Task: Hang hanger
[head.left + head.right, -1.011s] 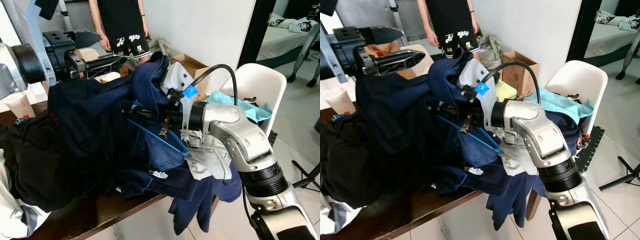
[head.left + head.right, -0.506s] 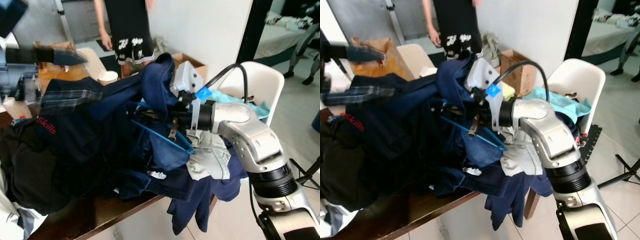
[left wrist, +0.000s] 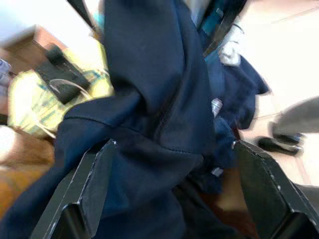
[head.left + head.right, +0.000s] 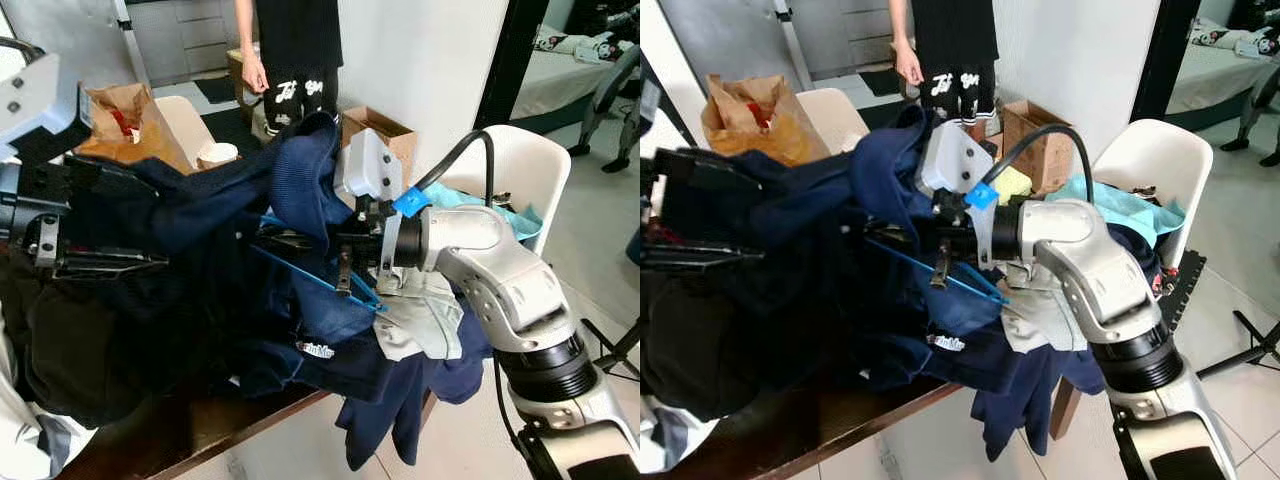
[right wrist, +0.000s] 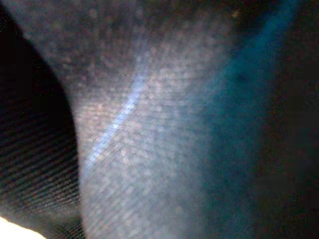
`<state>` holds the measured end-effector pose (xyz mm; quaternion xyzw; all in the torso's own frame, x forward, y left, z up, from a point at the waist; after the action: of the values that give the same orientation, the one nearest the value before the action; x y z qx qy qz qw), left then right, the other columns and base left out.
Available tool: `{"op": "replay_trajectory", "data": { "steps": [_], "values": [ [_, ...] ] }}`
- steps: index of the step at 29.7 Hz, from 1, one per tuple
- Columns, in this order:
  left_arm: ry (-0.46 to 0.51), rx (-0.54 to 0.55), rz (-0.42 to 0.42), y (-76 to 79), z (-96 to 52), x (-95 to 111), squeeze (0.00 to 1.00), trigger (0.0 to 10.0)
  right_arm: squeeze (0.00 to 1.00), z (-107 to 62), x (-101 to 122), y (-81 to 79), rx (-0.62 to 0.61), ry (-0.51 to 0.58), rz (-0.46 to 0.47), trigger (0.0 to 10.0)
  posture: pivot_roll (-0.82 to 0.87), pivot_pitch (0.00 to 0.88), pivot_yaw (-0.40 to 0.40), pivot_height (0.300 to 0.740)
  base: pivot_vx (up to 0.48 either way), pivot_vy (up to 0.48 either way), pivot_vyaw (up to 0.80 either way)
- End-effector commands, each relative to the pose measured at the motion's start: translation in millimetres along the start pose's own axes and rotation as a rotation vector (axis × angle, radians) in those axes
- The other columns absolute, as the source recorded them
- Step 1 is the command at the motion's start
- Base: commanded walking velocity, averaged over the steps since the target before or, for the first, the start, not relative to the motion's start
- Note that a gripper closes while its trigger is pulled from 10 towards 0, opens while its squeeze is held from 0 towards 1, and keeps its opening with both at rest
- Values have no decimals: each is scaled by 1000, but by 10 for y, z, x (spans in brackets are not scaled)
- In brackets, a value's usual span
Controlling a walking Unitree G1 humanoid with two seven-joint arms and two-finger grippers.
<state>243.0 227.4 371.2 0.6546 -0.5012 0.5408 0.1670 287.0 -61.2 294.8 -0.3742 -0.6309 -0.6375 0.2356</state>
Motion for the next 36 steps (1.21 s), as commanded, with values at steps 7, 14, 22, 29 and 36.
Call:
{"op": "replay_trajectory", "data": {
  "steps": [7, 14, 22, 29, 36],
  "values": [
    [204, -54, 104, 53, 19, 283, 0, 10000, 0, 10, 86, -148, 105, 51, -32, 10000, 17, 0, 46, 740, 0, 0, 0],
    [113, -157, 93, 136, 27, 114, 0, 10000, 0, 23, 86, -184, 127, 50, -34, 10000, 18, 0, 46, 740, 0, 0, 0],
    [15, -221, 31, 218, 89, -116, 0, 10000, 0, 10, 88, -179, 125, 44, -36, 10000, 14, 0, 44, 740, 0, 0, 0],
    [-80, -212, 24, 226, 181, -325, 0, 4471, 0, 4, 97, -168, 119, 47, -36, 10000, 14, 0, 44, 740, 0, 0, 0],
    [-129, -199, 32, 214, 194, -421, 0, 0, 0, 6, 107, -169, 118, 52, -36, 10000, 11, 0, 46, 740, 0, 0, 0]
  ]
}}
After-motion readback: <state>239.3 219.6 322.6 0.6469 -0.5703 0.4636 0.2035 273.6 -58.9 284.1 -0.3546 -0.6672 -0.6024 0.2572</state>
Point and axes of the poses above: a point about 5 cm out from each wrist's last joint towards the gripper, its own z axis pointing out of the wrist towards the gripper, its own x axis along the axis of the wrist's last joint, y = z × x, the point moved 1 cm from there along z, pointing out of the wrist towards the gripper, and after that the axes turned 15 degrees about -z, right-handed, at the moved point
